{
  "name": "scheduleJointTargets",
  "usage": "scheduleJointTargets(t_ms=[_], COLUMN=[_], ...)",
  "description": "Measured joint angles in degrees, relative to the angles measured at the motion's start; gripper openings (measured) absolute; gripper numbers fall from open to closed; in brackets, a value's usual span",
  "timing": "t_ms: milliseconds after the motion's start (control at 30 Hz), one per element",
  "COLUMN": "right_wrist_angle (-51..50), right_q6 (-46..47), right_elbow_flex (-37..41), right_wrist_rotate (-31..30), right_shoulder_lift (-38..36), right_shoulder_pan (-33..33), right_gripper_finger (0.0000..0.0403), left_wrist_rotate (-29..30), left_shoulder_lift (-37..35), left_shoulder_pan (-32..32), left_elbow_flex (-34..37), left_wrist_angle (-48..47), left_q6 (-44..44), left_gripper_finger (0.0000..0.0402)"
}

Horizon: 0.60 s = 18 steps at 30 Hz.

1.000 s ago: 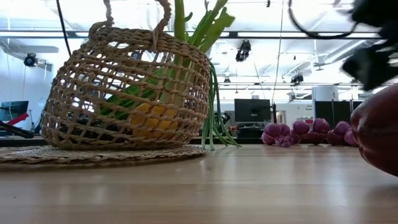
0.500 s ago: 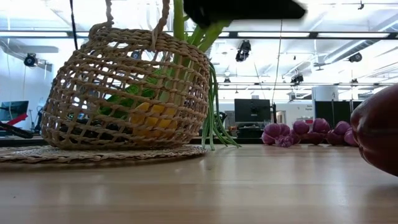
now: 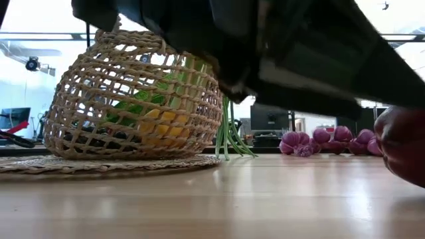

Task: Build produce basket
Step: Put the apple into the basket

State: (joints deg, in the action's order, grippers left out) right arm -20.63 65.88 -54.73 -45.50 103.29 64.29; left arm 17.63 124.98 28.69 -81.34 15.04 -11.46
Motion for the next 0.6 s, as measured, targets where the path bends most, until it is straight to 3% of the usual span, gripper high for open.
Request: scheduleJointTargets(t_ms=[333,600], right_wrist_angle=[-1.87,-1.58], right_q6=[-3.25,-4.99], right_elbow_flex=[-5.95,-5.21], right_wrist_rotate=[-11.04,-11.43], right_shoulder_lift=[3.73,3.45], right_shoulder_pan=[-1.13,-3.37], right_gripper_finger=[0.0345,0.0331], left_wrist_rotate=[0.24,0.94], left_shoulder_lift=[3.24,3.24], left_shoulder_pan=[-0.62,-0.99], left_elbow_flex=[-0.66,-0.63], left_wrist_angle=[4.64,4.44], left_q6=[-0.31,-0.29], left_gripper_finger=[0.0243,0.0195])
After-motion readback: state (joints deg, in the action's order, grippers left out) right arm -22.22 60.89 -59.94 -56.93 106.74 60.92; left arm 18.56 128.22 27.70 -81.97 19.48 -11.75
